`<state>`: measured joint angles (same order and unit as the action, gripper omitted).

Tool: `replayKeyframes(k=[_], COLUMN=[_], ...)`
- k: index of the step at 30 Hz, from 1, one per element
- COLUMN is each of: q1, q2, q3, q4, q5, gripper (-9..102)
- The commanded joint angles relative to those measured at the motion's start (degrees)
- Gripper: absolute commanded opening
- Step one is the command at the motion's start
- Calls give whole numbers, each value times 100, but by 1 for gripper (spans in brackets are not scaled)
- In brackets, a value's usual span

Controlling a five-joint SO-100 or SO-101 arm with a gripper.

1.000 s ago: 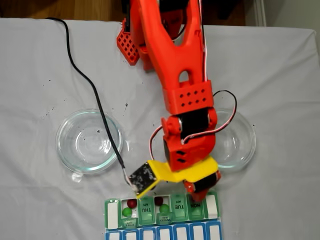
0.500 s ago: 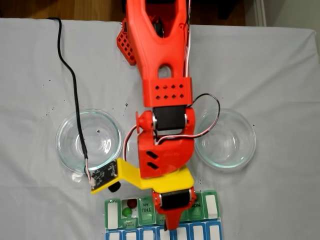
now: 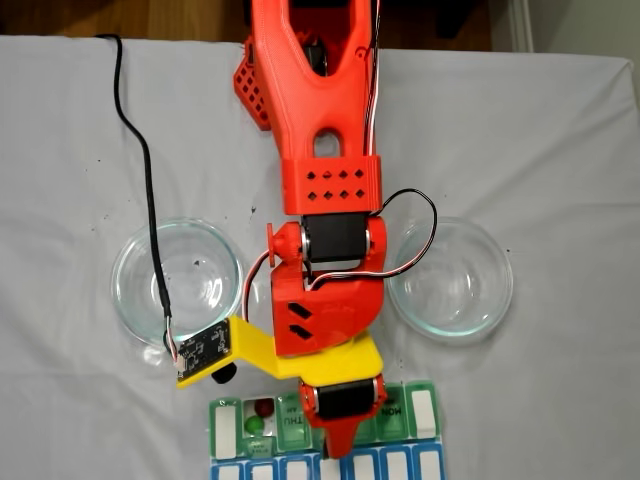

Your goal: Sort medicines into box.

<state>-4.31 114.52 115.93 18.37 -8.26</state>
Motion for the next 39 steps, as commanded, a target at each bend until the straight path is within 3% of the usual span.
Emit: replayKeyframes(k=[1, 39], q1=[-44, -132], q2=[105, -211], q3=[-448, 457], q4=[141, -1556], q5=[141, 202], gripper=[0, 0])
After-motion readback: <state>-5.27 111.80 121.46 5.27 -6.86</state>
